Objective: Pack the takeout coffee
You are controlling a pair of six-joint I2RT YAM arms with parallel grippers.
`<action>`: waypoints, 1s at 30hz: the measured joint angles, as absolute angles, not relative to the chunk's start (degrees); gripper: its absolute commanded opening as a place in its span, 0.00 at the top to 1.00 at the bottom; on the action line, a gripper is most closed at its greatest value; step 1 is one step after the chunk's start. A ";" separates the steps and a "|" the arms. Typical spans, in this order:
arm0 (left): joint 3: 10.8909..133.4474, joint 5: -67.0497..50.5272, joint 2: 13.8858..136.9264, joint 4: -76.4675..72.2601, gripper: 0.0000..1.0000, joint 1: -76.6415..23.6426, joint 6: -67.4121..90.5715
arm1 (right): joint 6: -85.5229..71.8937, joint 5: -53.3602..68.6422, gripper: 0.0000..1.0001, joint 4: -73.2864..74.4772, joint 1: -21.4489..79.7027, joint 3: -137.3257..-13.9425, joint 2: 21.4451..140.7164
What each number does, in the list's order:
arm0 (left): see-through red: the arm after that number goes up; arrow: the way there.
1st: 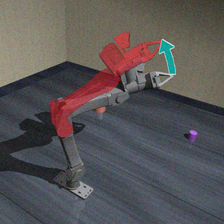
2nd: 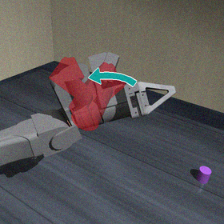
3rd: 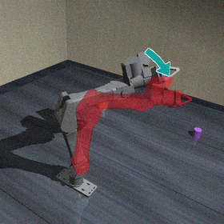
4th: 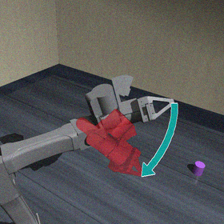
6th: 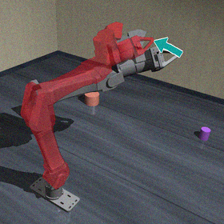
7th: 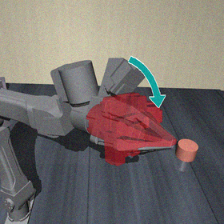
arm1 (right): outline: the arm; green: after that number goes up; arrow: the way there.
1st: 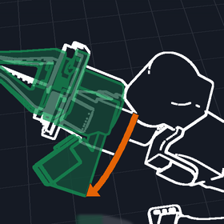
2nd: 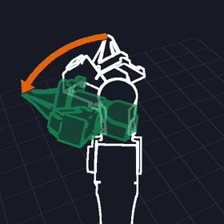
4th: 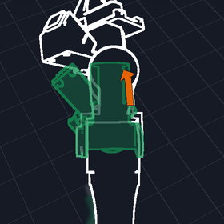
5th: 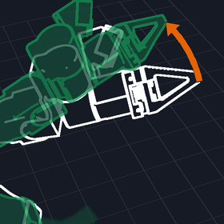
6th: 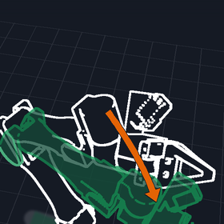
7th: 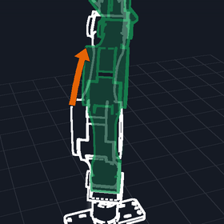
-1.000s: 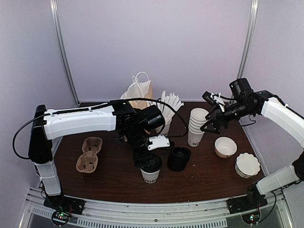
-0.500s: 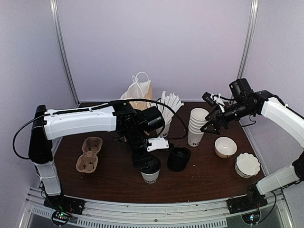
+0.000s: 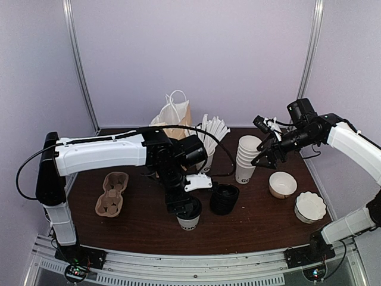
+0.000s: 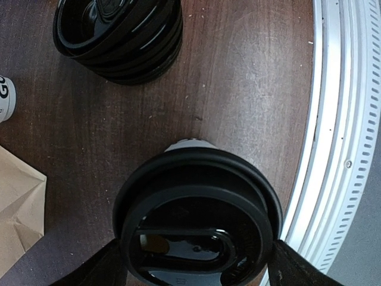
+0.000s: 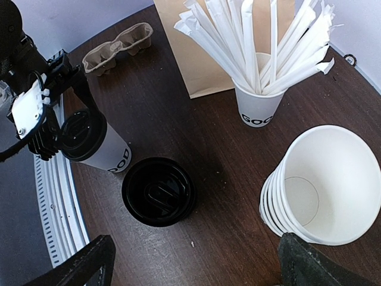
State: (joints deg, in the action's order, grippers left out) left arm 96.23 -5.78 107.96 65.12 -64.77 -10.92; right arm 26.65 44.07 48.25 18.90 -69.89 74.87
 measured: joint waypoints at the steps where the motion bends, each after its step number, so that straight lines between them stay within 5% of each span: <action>1: 96.20 -5.78 107.96 65.12 0.11 -64.84 -10.85 | 26.65 44.07 0.00 48.25 18.90 -69.89 74.87; 22: 94.80 0.05 97.43 61.84 0.03 -64.97 -10.52 | 26.83 42.68 0.00 49.84 18.92 -72.27 75.09; 30: 86.98 -3.62 88.97 49.30 0.11 -54.78 -0.12 | 35.86 40.32 0.33 54.00 29.10 -75.42 78.04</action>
